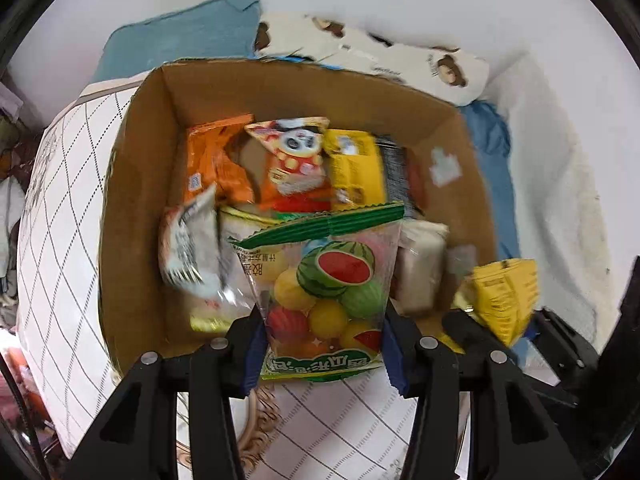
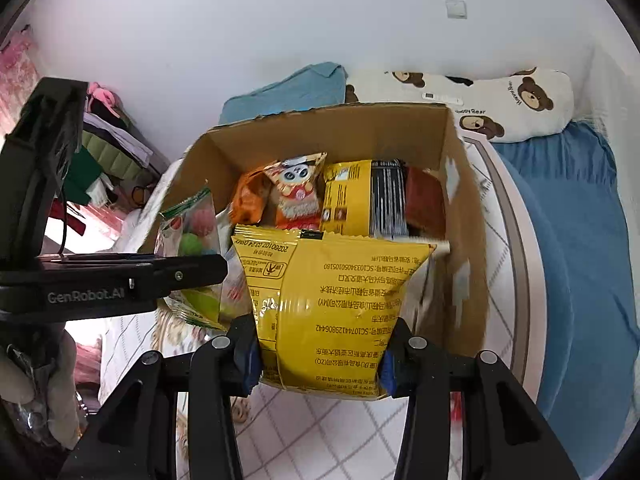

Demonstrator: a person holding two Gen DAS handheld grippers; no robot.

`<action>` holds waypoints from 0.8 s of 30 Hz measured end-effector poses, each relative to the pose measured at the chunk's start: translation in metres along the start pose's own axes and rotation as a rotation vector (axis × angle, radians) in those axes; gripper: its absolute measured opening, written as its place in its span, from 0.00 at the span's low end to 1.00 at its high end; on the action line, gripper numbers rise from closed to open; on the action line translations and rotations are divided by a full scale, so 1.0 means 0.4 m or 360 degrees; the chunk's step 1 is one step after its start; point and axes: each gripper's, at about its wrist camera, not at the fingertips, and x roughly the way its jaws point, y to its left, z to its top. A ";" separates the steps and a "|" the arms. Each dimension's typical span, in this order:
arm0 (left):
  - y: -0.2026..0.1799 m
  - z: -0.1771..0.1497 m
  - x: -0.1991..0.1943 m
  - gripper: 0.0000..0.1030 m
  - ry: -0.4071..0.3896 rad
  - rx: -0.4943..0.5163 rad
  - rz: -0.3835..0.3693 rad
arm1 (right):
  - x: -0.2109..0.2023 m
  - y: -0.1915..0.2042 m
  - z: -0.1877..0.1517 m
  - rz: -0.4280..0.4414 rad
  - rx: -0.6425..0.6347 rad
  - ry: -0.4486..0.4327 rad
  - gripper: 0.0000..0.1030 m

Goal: Organize snacks
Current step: 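Carry both bags into the box and open both tools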

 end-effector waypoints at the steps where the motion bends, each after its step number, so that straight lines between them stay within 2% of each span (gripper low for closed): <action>1: 0.011 0.017 0.017 0.45 0.0030 0.0004 0.0032 | 0.011 0.000 0.007 -0.0019 -0.0015 0.0012 0.46; 7: 0.074 0.051 0.068 0.45 0.0111 0.0000 0.0204 | 0.098 0.000 0.046 -0.0026 -0.0005 0.0106 0.46; 12: 0.114 0.047 0.107 0.47 0.0206 -0.0027 0.0225 | 0.153 -0.009 0.045 -0.0012 0.0031 0.0188 0.47; 13: 0.119 0.043 0.117 0.48 0.0238 -0.0029 0.0229 | 0.170 -0.012 0.044 -0.0017 0.0044 0.0233 0.49; 14: 0.127 0.038 0.129 0.52 0.0279 -0.0043 0.0228 | 0.190 -0.015 0.043 -0.0017 0.0061 0.0287 0.65; 15: 0.131 0.037 0.134 0.58 0.0294 -0.0057 0.0217 | 0.197 -0.016 0.042 -0.0017 0.0068 0.0321 0.88; 16: 0.135 0.033 0.137 0.62 0.0297 -0.0059 0.0214 | 0.209 -0.015 0.042 -0.0024 0.0067 0.0349 0.95; 18: 0.137 0.032 0.134 0.84 0.0266 -0.0046 0.0243 | 0.222 -0.014 0.043 -0.0066 0.0062 0.0375 0.98; 21: 0.139 0.031 0.120 0.92 0.0230 -0.0043 0.0239 | 0.229 -0.015 0.044 -0.0087 0.0068 0.0390 0.98; 24: 0.141 0.027 0.100 0.93 0.0198 -0.0044 0.0238 | 0.227 -0.015 0.047 -0.0118 0.0061 0.0389 0.98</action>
